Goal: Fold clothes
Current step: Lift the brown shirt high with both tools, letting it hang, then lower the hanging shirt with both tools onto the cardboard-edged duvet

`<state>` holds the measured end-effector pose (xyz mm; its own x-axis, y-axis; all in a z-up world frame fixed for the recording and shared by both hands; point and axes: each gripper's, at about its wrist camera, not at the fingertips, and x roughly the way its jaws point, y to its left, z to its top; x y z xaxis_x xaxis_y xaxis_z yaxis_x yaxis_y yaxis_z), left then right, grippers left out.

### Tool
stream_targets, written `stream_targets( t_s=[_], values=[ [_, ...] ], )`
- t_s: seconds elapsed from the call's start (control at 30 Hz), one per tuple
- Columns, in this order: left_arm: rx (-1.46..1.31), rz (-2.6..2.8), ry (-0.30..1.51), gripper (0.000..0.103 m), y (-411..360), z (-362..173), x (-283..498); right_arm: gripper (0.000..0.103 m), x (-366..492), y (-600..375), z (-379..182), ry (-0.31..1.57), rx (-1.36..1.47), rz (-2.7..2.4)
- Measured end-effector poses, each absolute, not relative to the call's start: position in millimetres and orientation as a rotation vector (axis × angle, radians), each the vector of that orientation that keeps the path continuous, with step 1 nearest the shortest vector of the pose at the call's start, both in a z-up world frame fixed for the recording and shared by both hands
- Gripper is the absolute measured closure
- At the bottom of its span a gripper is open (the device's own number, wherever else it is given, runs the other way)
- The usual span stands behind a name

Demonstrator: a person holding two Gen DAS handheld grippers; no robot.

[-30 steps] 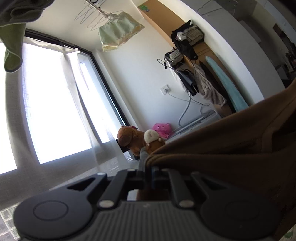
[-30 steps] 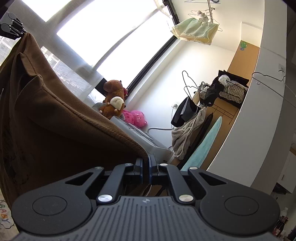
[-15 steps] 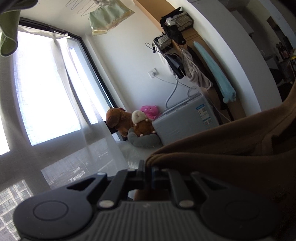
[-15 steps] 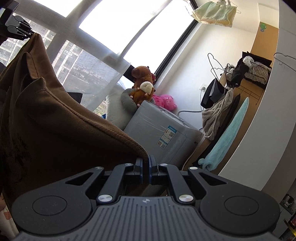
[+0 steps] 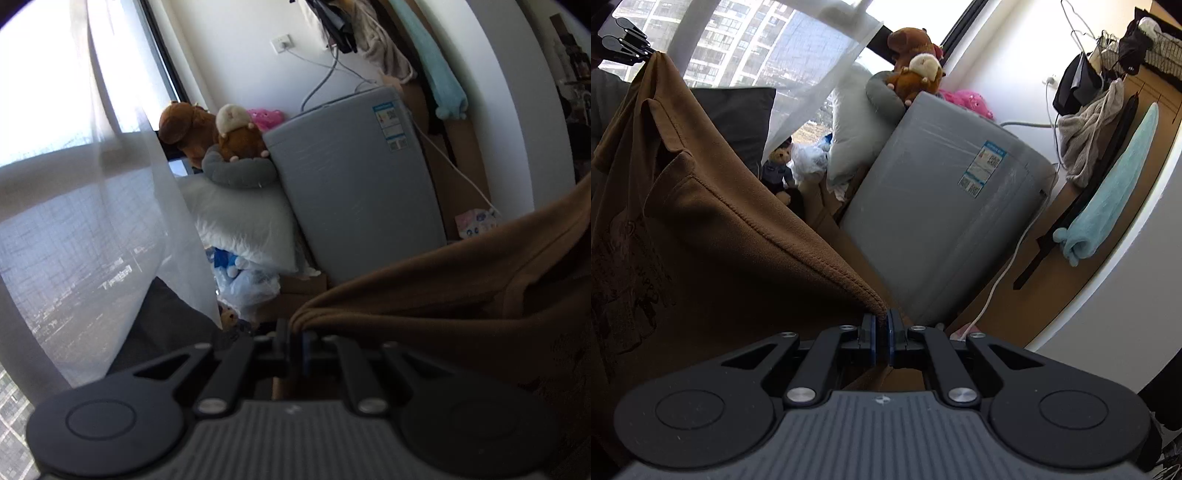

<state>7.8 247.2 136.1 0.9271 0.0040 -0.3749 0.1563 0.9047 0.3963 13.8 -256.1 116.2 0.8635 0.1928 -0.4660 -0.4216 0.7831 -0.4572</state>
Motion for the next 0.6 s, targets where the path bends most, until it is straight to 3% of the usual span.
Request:
stream_targets(
  t_s=[0.6],
  values=[
    [0.395,-0.086,0.627,0.097,238.4,11.7,214.3,0.097,186.9,-236.4,-10.8,0.663,-0.599,0.352]
  ],
)
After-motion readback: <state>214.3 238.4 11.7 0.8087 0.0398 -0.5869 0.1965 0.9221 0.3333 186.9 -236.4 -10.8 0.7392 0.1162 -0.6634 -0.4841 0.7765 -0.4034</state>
